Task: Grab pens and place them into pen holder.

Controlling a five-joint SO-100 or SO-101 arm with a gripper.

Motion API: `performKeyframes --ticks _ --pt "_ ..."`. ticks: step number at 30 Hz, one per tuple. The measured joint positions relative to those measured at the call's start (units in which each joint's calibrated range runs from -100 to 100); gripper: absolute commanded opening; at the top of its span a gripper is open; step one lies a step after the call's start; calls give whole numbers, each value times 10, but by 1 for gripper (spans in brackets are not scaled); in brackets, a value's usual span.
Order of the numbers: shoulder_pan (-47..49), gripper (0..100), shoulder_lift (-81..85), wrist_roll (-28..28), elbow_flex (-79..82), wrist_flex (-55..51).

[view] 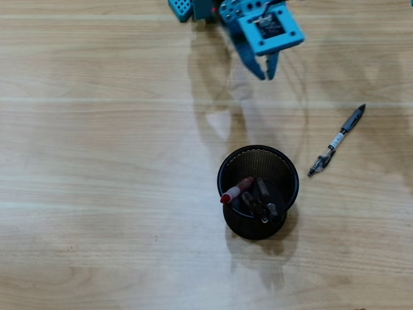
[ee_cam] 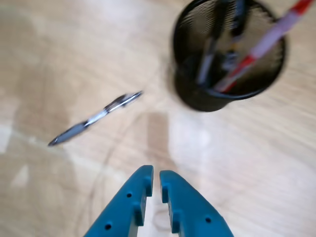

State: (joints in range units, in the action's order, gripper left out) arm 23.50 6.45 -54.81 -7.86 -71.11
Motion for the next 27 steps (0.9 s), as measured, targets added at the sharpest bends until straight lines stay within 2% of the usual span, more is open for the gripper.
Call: performKeyframes --ticks 5,12,16,22,27 --pt "50 2 3 -3 26 -4" --pt "124 2 -42 -53 24 -12" --pt "143 2 -112 -83 -33 -12" --pt "152 2 -226 -144 -151 -12" --pt "153 2 -299 -216 -206 -12"
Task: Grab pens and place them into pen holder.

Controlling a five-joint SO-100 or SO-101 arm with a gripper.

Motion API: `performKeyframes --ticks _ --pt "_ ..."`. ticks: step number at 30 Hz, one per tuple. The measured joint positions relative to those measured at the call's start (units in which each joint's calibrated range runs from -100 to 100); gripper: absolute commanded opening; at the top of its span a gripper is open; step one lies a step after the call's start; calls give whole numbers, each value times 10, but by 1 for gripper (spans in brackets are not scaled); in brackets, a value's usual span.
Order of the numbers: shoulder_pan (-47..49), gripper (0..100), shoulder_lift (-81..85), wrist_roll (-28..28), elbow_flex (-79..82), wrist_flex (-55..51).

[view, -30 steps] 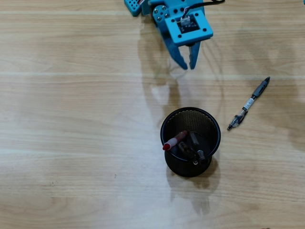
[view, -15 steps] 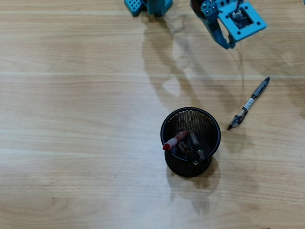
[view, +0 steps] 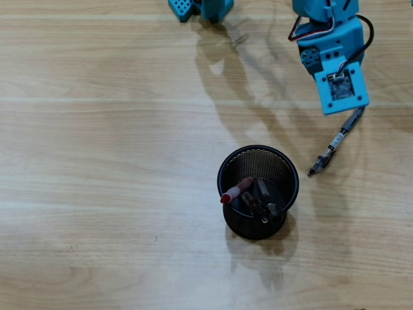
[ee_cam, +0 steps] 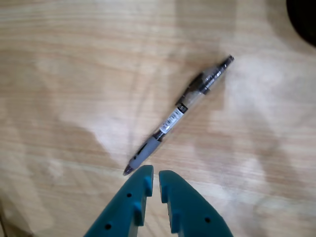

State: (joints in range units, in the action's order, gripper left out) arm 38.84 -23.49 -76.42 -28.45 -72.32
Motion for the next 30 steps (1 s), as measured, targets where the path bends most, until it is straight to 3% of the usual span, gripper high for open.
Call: performKeyframes --ticks 8,26,30 --pt "10 2 -55 -75 -14 -52" --pt "52 2 -194 -82 -154 -41" --pt "51 8 -205 -84 -155 -34"
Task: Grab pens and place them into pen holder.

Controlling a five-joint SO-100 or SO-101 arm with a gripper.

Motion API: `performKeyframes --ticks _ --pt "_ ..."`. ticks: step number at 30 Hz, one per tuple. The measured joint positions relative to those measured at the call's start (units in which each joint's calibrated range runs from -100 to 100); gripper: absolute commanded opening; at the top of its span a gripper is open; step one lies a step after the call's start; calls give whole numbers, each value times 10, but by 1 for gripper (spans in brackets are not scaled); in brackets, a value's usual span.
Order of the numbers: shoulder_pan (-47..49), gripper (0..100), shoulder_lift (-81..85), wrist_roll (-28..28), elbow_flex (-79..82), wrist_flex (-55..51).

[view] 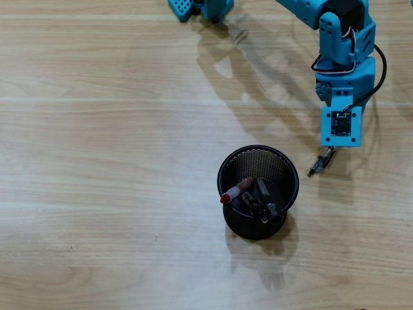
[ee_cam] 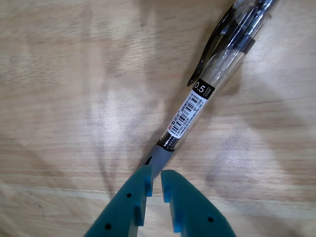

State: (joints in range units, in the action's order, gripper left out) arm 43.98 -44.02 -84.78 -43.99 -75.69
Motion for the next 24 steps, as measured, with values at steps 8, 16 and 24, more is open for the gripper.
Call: performKeyframes --ticks 8,16,24 --pt "6 17 -3 -18 -3 1" --pt "7 17 -21 -19 -4 31" --pt "7 17 -62 -19 -13 72"
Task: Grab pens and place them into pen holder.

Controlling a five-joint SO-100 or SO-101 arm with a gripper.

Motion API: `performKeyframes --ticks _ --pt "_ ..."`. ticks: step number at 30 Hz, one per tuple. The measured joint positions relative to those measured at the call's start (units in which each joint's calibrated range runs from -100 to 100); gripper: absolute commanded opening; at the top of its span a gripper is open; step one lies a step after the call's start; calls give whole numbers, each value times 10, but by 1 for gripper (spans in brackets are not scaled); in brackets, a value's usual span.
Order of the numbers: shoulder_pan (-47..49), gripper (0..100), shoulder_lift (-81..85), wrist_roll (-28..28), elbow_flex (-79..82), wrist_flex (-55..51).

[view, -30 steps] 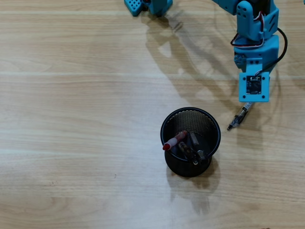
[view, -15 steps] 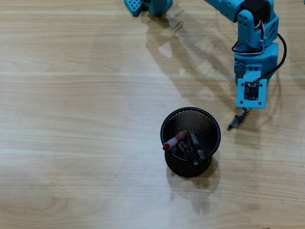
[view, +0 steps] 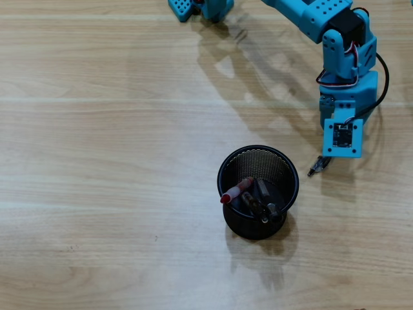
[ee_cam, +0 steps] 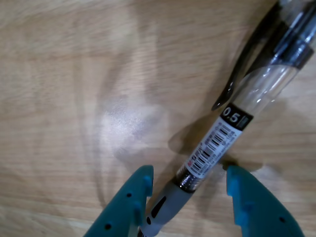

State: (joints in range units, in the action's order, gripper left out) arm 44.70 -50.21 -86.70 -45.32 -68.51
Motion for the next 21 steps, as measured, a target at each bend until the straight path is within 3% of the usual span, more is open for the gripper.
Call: performKeyframes --ticks 7,10,11,21 --pt "0 17 -48 0 -61 3" --pt "0 10 -55 0 -69 4" --pt "0 4 -55 -1 -70 4" --pt "0 2 -61 -28 -67 4"
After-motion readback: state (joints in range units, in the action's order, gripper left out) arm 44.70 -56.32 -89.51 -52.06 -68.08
